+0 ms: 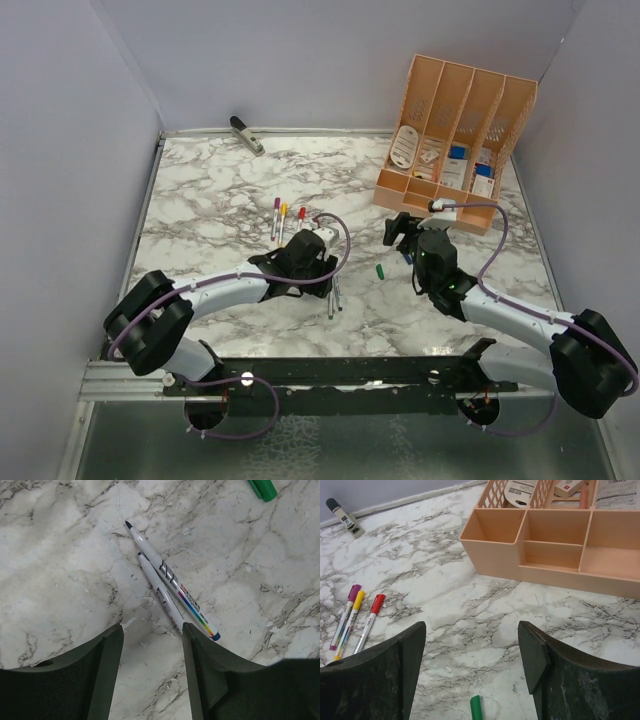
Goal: Insert the pens into the pen caps
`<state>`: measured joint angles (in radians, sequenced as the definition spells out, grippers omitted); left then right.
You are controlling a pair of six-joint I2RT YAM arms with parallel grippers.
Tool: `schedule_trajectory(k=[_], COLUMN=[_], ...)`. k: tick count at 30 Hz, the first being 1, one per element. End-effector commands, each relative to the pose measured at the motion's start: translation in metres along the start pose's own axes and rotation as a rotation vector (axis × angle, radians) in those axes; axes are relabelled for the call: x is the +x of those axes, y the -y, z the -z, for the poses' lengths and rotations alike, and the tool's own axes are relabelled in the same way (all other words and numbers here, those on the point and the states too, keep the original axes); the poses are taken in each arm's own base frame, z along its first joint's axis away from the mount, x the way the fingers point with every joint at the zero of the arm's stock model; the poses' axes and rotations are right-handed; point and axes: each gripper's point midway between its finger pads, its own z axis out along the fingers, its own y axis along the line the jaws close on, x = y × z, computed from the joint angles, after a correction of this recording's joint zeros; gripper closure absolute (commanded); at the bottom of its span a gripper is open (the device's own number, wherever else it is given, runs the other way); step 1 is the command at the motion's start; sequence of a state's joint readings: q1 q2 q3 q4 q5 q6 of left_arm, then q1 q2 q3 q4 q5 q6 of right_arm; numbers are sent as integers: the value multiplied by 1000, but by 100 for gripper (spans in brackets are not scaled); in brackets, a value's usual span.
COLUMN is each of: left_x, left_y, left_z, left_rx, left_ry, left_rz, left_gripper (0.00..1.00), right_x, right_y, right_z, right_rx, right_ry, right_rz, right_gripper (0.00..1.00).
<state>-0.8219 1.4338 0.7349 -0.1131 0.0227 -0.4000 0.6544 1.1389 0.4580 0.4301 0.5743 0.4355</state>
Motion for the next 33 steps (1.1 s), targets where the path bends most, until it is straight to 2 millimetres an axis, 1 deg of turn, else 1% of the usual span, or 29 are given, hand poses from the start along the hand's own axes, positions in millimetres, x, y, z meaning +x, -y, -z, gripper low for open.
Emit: schedule_trajectory(k=[1,6,16,20,25,29,30,33], left_x=[13,15,26,38,51,59,66,77], left_y=[13,19,13,3,-13,-22,-26,-36], left_z=[-4,-9,-18,-22,-26,-23,-25,-21], left_rx=[13,0,-74,-130,-227,-272,-294,-352], left_ry=[-53,-65,-120,-166,-233,-279,-310,-371], left_rz=[-8,-24,-4,11,-15,-37,-46,-79], left_gripper=[46,46,46,47,47,52,53,56], right_x=[-8,-7,-8,-7,-6,-8,-8,-8], right_y=[-8,-6,-5,-5,-4,-3,-3,-3], right_z=[-3,-2,-1,-2,-2,-2,-2,-2], right_rx=[-16,-11,-4,-2,0,6,6,8], right_ry=[7,6,6,5,2,4,5,5], right_rz=[-19,-22,-26,-27,-25,-25,-25,-26], right_gripper=[26,26,26,26,26,26,26,26])
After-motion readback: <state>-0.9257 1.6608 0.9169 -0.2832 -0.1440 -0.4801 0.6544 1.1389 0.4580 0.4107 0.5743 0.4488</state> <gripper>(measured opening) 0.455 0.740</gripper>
